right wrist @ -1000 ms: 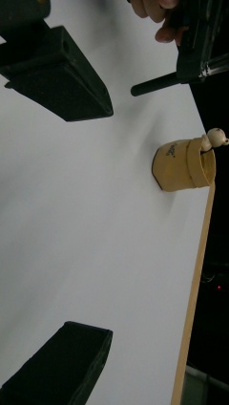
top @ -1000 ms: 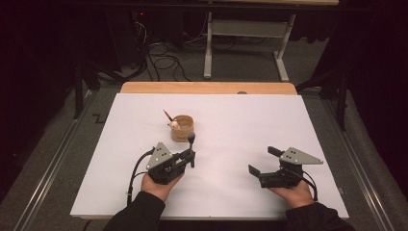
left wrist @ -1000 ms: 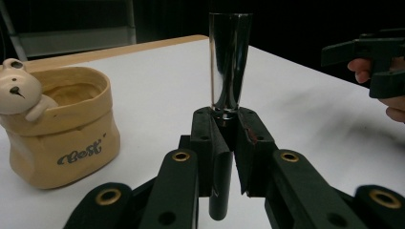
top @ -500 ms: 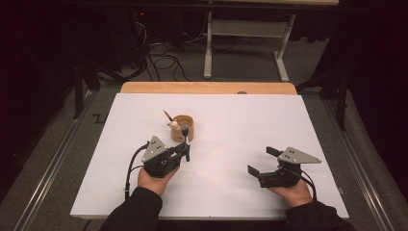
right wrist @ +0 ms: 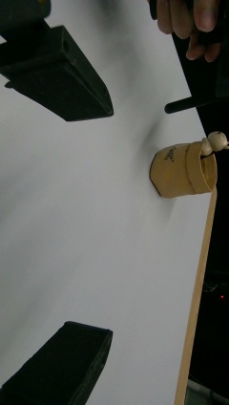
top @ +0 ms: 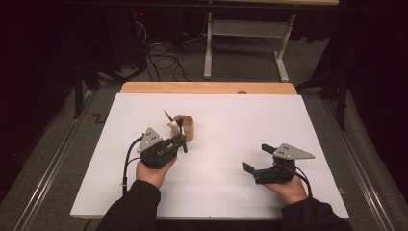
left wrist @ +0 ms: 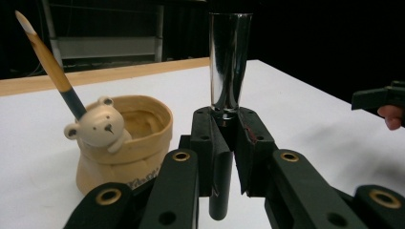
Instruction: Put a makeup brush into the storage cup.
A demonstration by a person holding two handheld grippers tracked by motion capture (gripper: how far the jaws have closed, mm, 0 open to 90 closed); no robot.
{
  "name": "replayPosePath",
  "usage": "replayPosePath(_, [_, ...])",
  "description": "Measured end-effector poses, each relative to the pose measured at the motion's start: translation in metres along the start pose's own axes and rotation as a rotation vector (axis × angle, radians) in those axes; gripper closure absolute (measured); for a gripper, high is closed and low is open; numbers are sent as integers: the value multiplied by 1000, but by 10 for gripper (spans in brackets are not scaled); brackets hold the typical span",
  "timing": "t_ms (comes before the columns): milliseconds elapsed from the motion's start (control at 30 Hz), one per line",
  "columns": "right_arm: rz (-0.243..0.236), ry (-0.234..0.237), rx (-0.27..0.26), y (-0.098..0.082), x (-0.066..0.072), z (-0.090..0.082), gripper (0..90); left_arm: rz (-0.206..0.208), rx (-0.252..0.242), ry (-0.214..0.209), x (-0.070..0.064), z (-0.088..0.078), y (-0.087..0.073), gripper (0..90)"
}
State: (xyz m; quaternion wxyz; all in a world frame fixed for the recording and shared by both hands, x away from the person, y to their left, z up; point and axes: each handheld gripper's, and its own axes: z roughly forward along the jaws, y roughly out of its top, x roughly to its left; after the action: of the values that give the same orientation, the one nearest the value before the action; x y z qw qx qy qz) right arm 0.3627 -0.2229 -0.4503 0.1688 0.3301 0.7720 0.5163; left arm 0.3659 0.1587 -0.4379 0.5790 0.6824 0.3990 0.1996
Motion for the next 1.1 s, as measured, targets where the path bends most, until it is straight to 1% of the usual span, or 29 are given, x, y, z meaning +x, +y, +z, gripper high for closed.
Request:
replayPosePath(200, [7, 13, 5, 2, 0, 6, 4, -5, -16, 16, 6, 4, 11, 790])
replayPosePath(333, [7, 12, 13, 2, -1, 6, 4, 6, -19, 29, 8, 8, 17, 790])
replayPosePath(433, [1, 14, 11, 2, 0, 5, 4, -6, -29, 34, 10, 10, 19, 790])
replayPosePath(467, [-1, 13, 10, 2, 1, 5, 4, -6, -29, 37, 10, 10, 19, 790])
replayPosePath(533, [11, 12, 16, 2, 2, 5, 4, -4, -26, 42, 11, 12, 21, 790])
replayPosePath(567, [-1, 13, 17, 2, 2, 5, 4, -2, -24, 44, 11, 13, 22, 790])
replayPosePath(733, [0, 9, 21, 2, 3, 5, 4, -15, -23, 50, 14, 17, 28, 791])
replayPosePath(900, [4, 12, 27, 1, 3, 5, 4, -11, -18, 59, 15, 22, 34, 791])
replayPosePath(1100, [-5, 14, 28, 1, 4, 5, 4, -10, -19, 68, 16, 27, 39, 791])
